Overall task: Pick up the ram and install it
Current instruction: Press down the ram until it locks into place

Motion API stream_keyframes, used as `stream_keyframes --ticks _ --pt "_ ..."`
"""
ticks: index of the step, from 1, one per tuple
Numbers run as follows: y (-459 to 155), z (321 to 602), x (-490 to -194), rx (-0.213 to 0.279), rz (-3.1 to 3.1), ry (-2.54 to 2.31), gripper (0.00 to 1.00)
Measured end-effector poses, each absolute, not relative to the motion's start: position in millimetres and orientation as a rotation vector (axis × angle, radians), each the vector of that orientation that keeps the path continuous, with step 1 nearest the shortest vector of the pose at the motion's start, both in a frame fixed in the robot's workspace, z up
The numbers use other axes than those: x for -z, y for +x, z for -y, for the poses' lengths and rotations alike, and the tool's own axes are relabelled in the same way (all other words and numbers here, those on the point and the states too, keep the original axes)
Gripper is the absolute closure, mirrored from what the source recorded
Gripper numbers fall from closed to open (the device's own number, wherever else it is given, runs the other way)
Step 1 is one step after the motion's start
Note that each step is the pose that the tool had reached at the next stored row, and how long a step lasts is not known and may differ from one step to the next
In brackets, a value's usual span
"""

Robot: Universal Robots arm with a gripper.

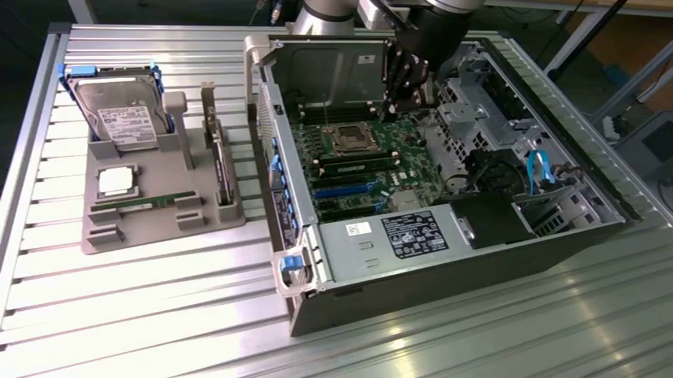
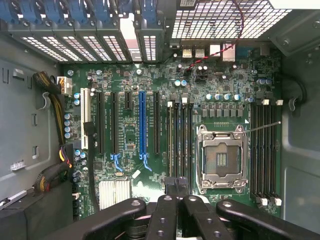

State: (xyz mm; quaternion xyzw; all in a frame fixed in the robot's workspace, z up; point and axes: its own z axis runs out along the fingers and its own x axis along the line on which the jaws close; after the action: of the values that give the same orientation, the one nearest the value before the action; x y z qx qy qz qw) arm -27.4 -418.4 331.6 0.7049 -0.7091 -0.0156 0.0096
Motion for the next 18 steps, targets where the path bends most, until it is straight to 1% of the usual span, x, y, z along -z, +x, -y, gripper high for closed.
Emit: stream_keyframes --ticks 8,18 --pt "-27.4 418.4 -331.5 0.049 2.22 2.195 0.9" --pt "-27.4 418.5 -331.5 0.051 2.36 2.046 0.9"
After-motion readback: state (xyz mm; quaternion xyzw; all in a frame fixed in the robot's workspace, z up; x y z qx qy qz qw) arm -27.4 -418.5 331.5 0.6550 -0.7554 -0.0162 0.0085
